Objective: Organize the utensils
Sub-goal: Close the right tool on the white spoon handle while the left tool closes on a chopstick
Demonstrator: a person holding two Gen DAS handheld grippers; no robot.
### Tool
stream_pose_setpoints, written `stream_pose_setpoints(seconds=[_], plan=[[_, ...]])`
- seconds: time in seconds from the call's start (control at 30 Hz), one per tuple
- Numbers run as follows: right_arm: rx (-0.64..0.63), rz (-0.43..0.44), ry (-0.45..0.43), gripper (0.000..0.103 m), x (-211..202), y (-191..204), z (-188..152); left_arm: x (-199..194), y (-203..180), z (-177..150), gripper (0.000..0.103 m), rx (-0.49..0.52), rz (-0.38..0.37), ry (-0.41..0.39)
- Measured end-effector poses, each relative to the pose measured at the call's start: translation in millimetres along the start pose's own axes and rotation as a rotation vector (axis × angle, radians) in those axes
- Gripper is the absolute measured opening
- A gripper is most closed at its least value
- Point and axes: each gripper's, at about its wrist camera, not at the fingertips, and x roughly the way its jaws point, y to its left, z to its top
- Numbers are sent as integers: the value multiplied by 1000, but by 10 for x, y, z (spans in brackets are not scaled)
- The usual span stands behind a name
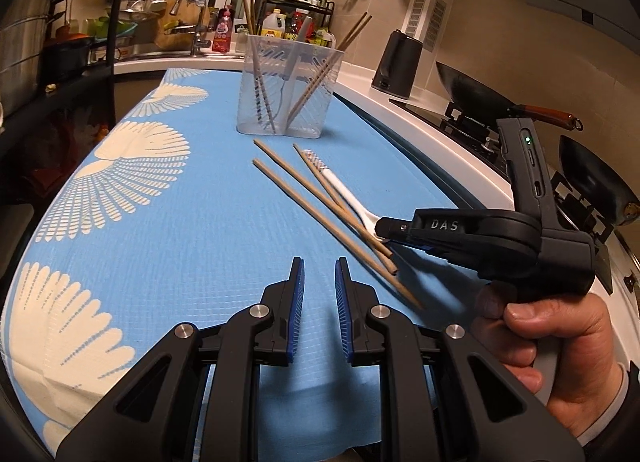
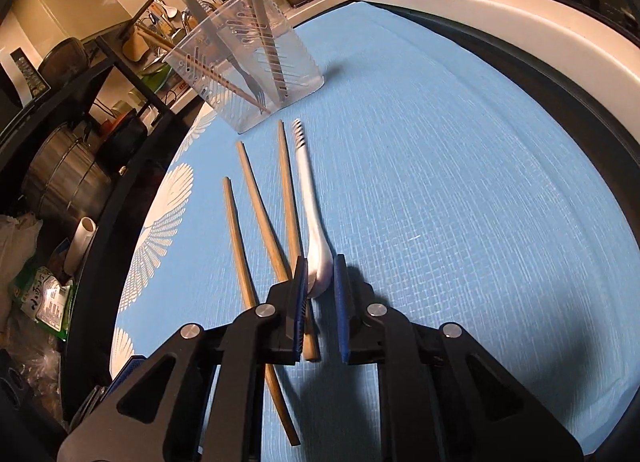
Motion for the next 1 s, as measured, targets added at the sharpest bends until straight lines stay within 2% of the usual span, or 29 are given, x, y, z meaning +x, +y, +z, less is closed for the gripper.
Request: stream_pose_setpoints(seconds=[0.07,0.13,0.2,0.33,0.4,0.53,0.67,0.73,0.8,0.83,0.9,1.0], plan=[[1,-1,-7,9,-36,-20,8,39,-61,19,17,-7,-15,15],[-1,-10,-20,9,-89,-58,23,115,-127,40,22,-19,-16,40],[-8,-31,-36,9,-151,-95,42,196,-172,56,36,-36,-19,68],[-22,-89,-78,9,-289,-216,76,359,-329,117,41,-65,1,117],[-18,-116,-98,9,-362,-294,87,450,-442,132,48,-48,41,147],[-15,-151,-114,8,-447,-404,78,620,-616,101,48,-1,131,207],[-39,-168,-126,8,-486,-428,24,622,-654,27,48,64,197,204],[-50,-175,-135,8,-489,-424,-12,586,-606,10,42,76,216,200],[-56,-183,-142,8,-478,-429,-46,545,-517,12,18,73,236,191],[-59,-183,-145,8,-467,-431,-68,508,-438,10,13,63,236,187],[-67,-181,-145,8,-443,-426,-96,458,-321,14,7,43,242,178],[-83,-177,-154,8,-433,-403,-145,345,-90,-10,6,19,251,160]])
